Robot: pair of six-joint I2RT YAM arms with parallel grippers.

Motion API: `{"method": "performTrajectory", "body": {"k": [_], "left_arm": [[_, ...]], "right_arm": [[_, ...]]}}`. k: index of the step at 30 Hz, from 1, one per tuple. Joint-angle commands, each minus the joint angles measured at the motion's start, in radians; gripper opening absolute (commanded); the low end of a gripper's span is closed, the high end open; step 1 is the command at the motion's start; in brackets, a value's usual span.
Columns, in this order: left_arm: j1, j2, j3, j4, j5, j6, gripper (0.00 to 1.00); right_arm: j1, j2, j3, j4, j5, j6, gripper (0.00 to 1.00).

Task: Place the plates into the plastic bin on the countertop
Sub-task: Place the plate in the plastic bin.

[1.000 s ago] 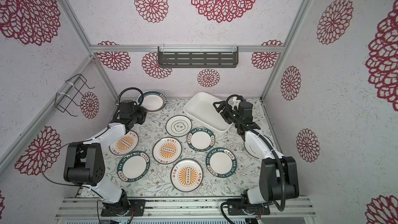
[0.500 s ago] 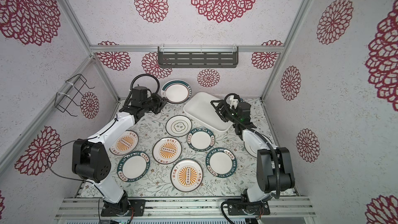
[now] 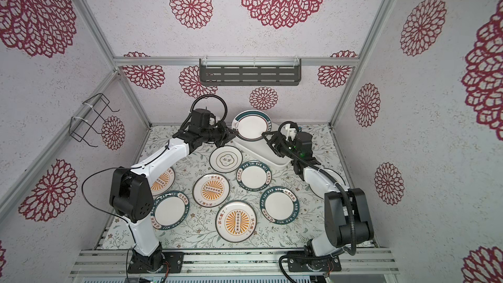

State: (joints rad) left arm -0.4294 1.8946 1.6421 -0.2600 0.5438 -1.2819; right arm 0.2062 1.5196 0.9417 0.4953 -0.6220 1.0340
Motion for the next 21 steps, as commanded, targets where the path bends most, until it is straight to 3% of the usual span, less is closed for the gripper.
{"method": "performTrajectory", "body": {"k": [1, 7, 13, 15, 17, 19, 21], "left_arm": [[-0.005, 0.015, 0.034, 0.016, 0.041, 0.032, 0.01], [-0.006, 0.02, 0.036, 0.018, 0.044, 0.035, 0.01], [-0.012, 0.026, 0.043, 0.022, 0.054, 0.041, 0.04], [-0.012, 0.026, 0.039, 0.018, 0.064, 0.045, 0.05], [-0.012, 0.023, 0.03, 0.021, 0.067, 0.046, 0.08], [-0.015, 0.021, 0.024, 0.026, 0.07, 0.049, 0.13], [-0.014, 0.016, 0.02, 0.035, 0.069, 0.054, 0.26]], "right_arm": [[0.011, -0.001, 0.024, 0.052, 0.014, 0.018, 0.66], [0.012, 0.036, 0.037, 0.071, 0.029, 0.059, 0.38], [0.011, 0.05, 0.031, 0.085, 0.104, 0.102, 0.23], [0.011, 0.058, 0.034, 0.094, 0.121, 0.118, 0.13], [0.011, 0.069, 0.046, 0.083, 0.131, 0.128, 0.0], [0.011, 0.076, 0.048, 0.074, 0.14, 0.139, 0.0], [0.011, 0.078, 0.046, 0.068, 0.15, 0.143, 0.0]]}}
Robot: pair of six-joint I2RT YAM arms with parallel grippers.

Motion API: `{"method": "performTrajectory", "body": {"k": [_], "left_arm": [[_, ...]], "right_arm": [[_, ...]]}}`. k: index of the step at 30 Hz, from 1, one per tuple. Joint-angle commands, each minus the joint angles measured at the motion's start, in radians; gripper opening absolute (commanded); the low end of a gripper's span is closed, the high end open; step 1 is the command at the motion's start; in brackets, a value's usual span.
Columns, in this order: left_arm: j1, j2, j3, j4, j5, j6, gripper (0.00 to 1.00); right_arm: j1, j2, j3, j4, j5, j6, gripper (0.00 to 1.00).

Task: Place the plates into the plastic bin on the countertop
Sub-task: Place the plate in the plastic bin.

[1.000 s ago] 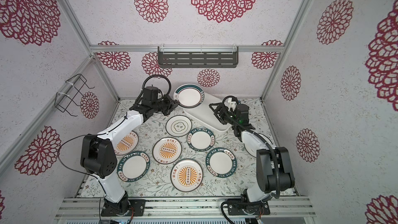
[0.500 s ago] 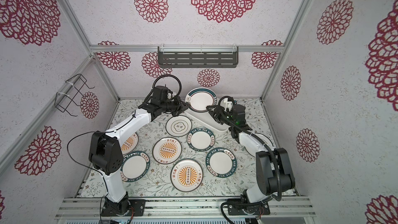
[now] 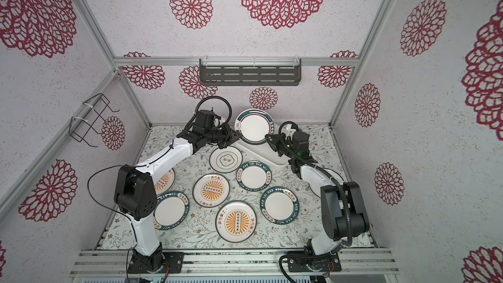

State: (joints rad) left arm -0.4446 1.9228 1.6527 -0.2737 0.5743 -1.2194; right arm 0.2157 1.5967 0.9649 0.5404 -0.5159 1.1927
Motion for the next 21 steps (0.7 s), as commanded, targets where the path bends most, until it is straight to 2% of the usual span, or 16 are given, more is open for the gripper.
{"method": "performTrajectory", "body": {"k": [1, 3, 6, 9, 14, 17, 18, 21], "left_arm": [[0.0, -0.017, 0.006, 0.045, 0.029, -0.005, 0.37], [0.003, -0.027, -0.001, 0.04, 0.014, 0.009, 0.59], [0.01, -0.055, -0.018, 0.003, -0.031, 0.044, 0.72], [0.02, -0.105, -0.053, -0.037, -0.09, 0.091, 0.8], [0.039, -0.208, -0.099, -0.156, -0.267, 0.204, 0.88], [0.054, -0.263, -0.121, -0.196, -0.351, 0.272, 0.9], [0.058, -0.277, -0.129, -0.206, -0.377, 0.297, 0.95], [0.066, -0.321, -0.154, -0.217, -0.448, 0.354, 1.0]], "right_arm": [[0.001, 0.002, 0.022, 0.02, 0.053, -0.016, 0.0], [0.0, -0.001, 0.023, 0.002, 0.069, -0.023, 0.0], [-0.006, -0.004, 0.033, -0.03, 0.092, -0.032, 0.0], [-0.017, -0.006, 0.049, -0.079, 0.115, -0.049, 0.0], [-0.027, 0.019, 0.105, -0.208, 0.152, -0.112, 0.0], [-0.03, 0.059, 0.154, -0.29, 0.179, -0.153, 0.0], [-0.03, 0.075, 0.168, -0.309, 0.186, -0.158, 0.0], [-0.032, 0.125, 0.215, -0.33, 0.19, -0.178, 0.0]]}}
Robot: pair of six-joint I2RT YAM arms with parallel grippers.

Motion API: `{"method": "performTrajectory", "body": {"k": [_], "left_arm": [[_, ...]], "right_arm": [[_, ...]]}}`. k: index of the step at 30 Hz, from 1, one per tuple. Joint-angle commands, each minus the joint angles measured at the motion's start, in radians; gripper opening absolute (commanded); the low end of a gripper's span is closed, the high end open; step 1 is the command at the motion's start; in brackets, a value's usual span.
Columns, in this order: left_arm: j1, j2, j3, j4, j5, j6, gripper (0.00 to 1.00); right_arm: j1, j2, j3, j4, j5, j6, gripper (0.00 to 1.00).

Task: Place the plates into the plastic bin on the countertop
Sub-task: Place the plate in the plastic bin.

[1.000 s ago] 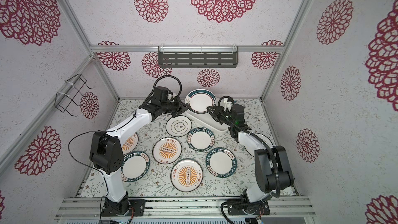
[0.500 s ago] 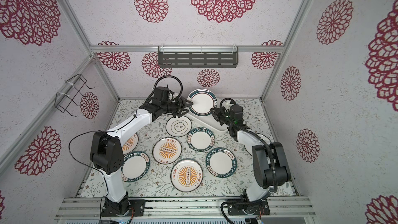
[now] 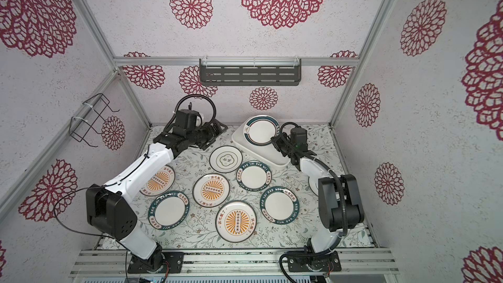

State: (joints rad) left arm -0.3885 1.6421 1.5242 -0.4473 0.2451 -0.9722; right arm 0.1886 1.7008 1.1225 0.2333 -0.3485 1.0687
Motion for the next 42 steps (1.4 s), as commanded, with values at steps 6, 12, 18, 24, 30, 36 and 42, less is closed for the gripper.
{"method": "performTrajectory", "body": {"k": [6, 12, 18, 24, 30, 36, 42], "left_arm": [[0.044, -0.128, -0.155, 0.072, -0.207, 0.085, 0.97], [0.123, -0.129, -0.188, 0.112, -0.109, 0.109, 0.97], [0.167, -0.086, -0.155, 0.076, -0.077, 0.159, 0.97], [0.186, -0.042, -0.116, 0.036, -0.061, 0.197, 0.97], [0.189, -0.027, -0.121, 0.033, -0.053, 0.211, 0.97], [0.189, -0.012, -0.091, 0.034, -0.035, 0.21, 0.97], [0.189, -0.043, -0.074, 0.058, -0.01, 0.135, 0.97]], "right_arm": [[-0.001, 0.145, 0.138, -0.035, -0.003, -0.069, 0.0], [0.003, 0.213, 0.166, -0.02, 0.034, -0.074, 0.0], [0.014, 0.312, 0.24, -0.047, 0.088, -0.07, 0.0], [0.027, 0.396, 0.322, -0.077, 0.111, -0.068, 0.0], [0.03, 0.437, 0.342, -0.058, 0.12, -0.031, 0.0], [0.03, 0.462, 0.364, -0.043, 0.1, -0.034, 0.09], [0.03, 0.454, 0.373, -0.077, 0.08, -0.06, 0.4]]}}
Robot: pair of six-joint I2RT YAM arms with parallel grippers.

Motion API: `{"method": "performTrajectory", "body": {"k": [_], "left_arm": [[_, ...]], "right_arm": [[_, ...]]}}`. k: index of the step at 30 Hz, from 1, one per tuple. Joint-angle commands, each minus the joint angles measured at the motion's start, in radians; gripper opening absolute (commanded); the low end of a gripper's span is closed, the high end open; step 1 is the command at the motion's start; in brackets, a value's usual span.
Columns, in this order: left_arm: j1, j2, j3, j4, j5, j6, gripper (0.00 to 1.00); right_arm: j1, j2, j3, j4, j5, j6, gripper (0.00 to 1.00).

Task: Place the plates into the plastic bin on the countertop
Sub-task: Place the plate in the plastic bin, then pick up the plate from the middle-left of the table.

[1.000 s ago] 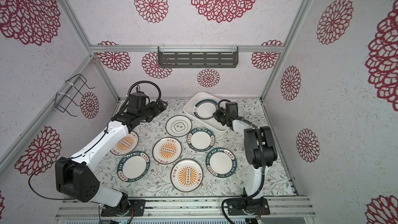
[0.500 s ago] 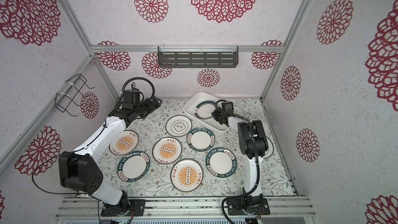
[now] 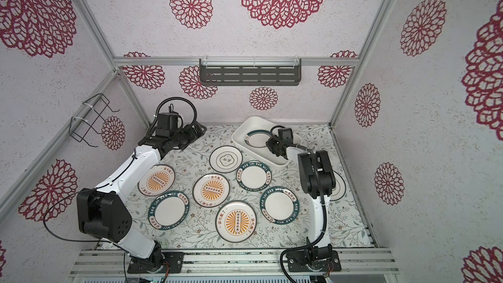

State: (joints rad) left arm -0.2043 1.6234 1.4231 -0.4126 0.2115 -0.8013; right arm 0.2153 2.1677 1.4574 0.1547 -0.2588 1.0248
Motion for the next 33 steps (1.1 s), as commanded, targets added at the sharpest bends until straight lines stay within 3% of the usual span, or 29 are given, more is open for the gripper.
{"method": "performTrajectory", "body": {"k": [1, 5, 9, 15, 20, 22, 33], "left_arm": [[0.005, -0.03, 0.034, 0.022, 0.03, -0.061, 0.97], [0.005, -0.042, 0.076, 0.026, 0.077, -0.194, 0.97], [0.005, -0.039, 0.099, 0.068, 0.177, -0.346, 0.97], [-0.009, -0.076, 0.143, 0.085, 0.229, -0.457, 0.97], [-0.017, -0.097, 0.152, 0.117, 0.26, -0.569, 0.97], [-0.019, -0.101, 0.164, 0.115, 0.251, -0.592, 0.97], [-0.033, -0.089, 0.274, 0.066, 0.241, -0.593, 0.97]], "right_arm": [[0.003, -0.017, 0.038, -0.004, -0.011, -0.023, 0.44], [0.007, -0.059, 0.024, -0.022, -0.004, -0.046, 0.58], [0.006, -0.115, 0.07, -0.16, 0.007, -0.108, 0.71], [0.006, -0.205, 0.093, -0.253, 0.004, -0.162, 0.86], [0.006, -0.274, 0.092, -0.312, 0.051, -0.195, 0.87], [0.004, -0.295, 0.079, -0.313, 0.083, -0.192, 0.94], [0.004, -0.268, 0.145, -0.341, 0.121, -0.177, 0.96]]}}
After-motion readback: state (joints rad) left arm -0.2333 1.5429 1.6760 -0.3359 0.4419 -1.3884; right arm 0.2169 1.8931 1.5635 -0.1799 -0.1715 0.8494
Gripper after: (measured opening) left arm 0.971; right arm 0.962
